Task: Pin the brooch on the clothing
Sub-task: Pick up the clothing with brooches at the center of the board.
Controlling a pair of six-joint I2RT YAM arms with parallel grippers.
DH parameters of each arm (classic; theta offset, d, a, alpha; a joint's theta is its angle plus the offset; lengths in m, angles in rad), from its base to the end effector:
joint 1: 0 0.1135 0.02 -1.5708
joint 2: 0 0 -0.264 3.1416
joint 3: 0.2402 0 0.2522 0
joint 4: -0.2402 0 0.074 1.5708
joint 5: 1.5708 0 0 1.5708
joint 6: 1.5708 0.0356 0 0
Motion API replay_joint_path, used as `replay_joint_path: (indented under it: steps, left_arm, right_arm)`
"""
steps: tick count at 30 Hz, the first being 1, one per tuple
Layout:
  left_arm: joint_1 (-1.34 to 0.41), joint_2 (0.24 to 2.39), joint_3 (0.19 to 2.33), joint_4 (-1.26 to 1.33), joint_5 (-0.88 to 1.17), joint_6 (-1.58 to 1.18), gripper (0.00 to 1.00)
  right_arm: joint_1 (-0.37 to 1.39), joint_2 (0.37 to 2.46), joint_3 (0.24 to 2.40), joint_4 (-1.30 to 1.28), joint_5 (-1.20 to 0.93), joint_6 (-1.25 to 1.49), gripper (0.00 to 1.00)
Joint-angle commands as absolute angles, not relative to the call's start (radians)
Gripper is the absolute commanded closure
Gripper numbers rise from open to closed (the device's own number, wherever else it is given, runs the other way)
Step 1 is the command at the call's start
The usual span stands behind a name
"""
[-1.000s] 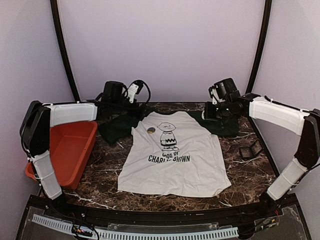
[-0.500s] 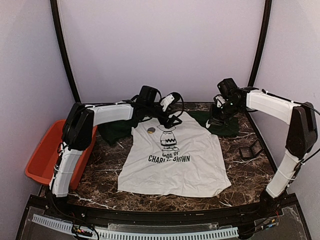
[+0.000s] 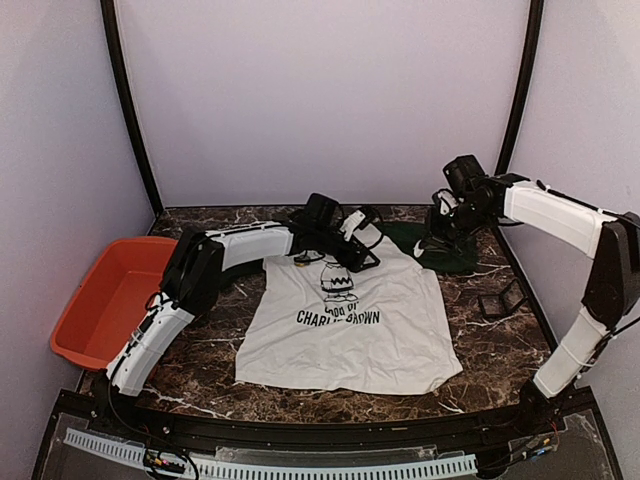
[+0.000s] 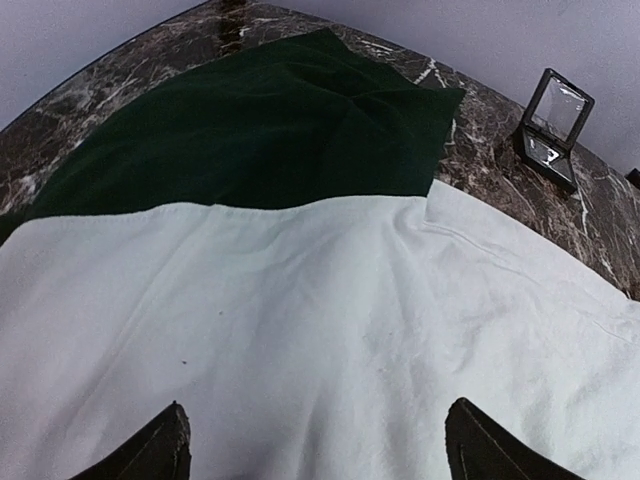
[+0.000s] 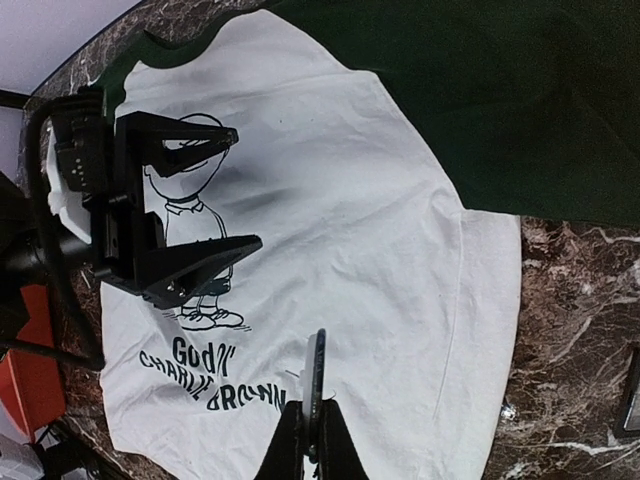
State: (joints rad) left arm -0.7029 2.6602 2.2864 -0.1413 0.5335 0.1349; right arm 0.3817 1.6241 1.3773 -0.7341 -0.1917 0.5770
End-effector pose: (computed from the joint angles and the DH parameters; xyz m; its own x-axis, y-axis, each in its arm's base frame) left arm 0.4423 -0.3985 0.1506 -0.2522 0.3654 -0.8960 0.9367 0.3246 -0.1312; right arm 0.3194 0.1355 0.2849 -0.8995 0.2160 -0.3798 0.0318 0.8993 0.4361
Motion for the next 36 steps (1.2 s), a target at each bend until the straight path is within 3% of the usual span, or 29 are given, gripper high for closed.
replay_joint_path:
  steps: [1, 10, 19, 23, 27, 33, 36]
  left_arm:
    - [-0.696, 2.696, 2.323, -0.112, 0.491, -0.047, 0.13]
    - [-0.711, 2.738, 2.354, -0.109, 0.499, -0.132, 0.20]
    - [-0.730, 2.750, 2.380, -0.249, 0.460, -0.087, 0.33]
    - [-0.730, 2.753, 2.375, -0.311, 0.450, -0.075, 0.44]
    - [-0.730, 2.741, 2.359, -0.286, 0.453, -0.079, 0.68]
    - [-0.730, 2.707, 2.330, -0.203, 0.451, -0.079, 0.92]
    - [-0.730, 2.664, 2.248, -0.124, 0.456, -0.082, 0.95]
  right_arm:
    - [0.384, 1.587, 1.349, -0.724, -0.220, 0.591, 1.00]
    - [0.385, 1.581, 1.332, -0.706, -0.235, 0.597, 1.00]
    - [0.384, 1.604, 1.349, -0.707, -0.270, 0.623, 1.00]
    - [0.384, 1.602, 1.356, -0.706, -0.270, 0.628, 1.00]
    - [0.384, 1.617, 1.359, -0.706, -0.272, 0.632, 1.00]
    - [0.385, 1.684, 1.367, -0.713, -0.305, 0.658, 1.00]
    - [0.387, 1.757, 1.405, -0.746, -0.336, 0.671, 1.00]
